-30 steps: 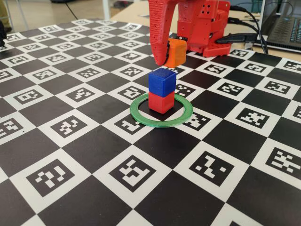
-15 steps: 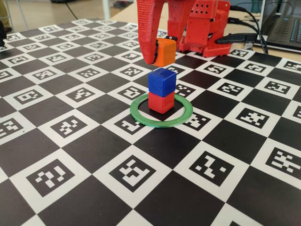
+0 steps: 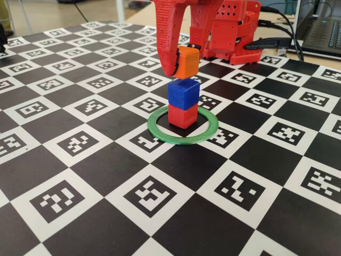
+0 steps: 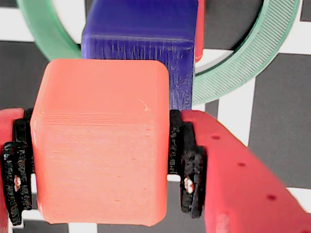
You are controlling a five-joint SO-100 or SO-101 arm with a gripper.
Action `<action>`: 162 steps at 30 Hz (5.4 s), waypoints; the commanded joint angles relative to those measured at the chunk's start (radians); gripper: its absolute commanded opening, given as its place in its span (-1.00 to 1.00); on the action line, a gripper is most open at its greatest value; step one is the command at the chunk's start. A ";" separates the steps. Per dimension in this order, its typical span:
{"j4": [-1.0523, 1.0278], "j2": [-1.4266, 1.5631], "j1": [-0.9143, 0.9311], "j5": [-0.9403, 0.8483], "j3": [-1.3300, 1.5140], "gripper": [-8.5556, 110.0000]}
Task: Grab the red cube then put it in the green circle then put the blue cube on top and finally the orange cube on top
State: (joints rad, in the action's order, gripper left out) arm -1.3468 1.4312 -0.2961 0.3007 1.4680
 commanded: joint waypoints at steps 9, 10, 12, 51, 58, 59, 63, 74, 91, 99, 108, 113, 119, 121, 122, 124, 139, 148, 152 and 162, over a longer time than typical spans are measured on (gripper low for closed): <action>0.021 0.002 -0.018 0.002 0.003 -0.79; 0.023 0.000 -0.018 0.000 0.003 -0.79; 0.026 0.000 -0.015 -0.005 0.008 -0.79; 0.008 0.041 -0.002 -0.049 0.023 -0.53; 0.003 0.051 -0.008 -0.054 0.025 -0.15; 0.003 0.052 -0.009 -0.054 0.025 -0.14; 0.002 0.055 -0.011 -0.046 0.025 -0.09; -0.038 0.164 -0.002 -0.029 0.025 0.00; -0.101 0.367 0.110 -0.138 0.043 -0.11; -0.020 0.465 0.285 -0.245 0.143 -0.52; 0.046 0.531 0.456 -0.374 0.268 -0.95; 0.101 0.653 0.480 -0.563 0.397 -0.95; 0.213 0.827 0.492 -0.787 0.583 -0.96; 0.273 0.887 0.495 -0.867 0.658 -0.96; 0.304 0.917 0.497 -0.902 0.695 -0.96; 0.354 0.971 0.499 -0.988 0.769 -0.96; 0.469 1.450 0.359 -1.470 1.322 -0.96; 0.242 1.772 0.298 -1.545 1.571 -0.95; 0.166 1.847 0.295 -1.575 1.635 -0.95; 0.005 1.928 0.241 -1.647 1.701 -0.94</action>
State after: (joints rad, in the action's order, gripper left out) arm -1.2870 3.3119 -0.0353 -1.3223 3.1309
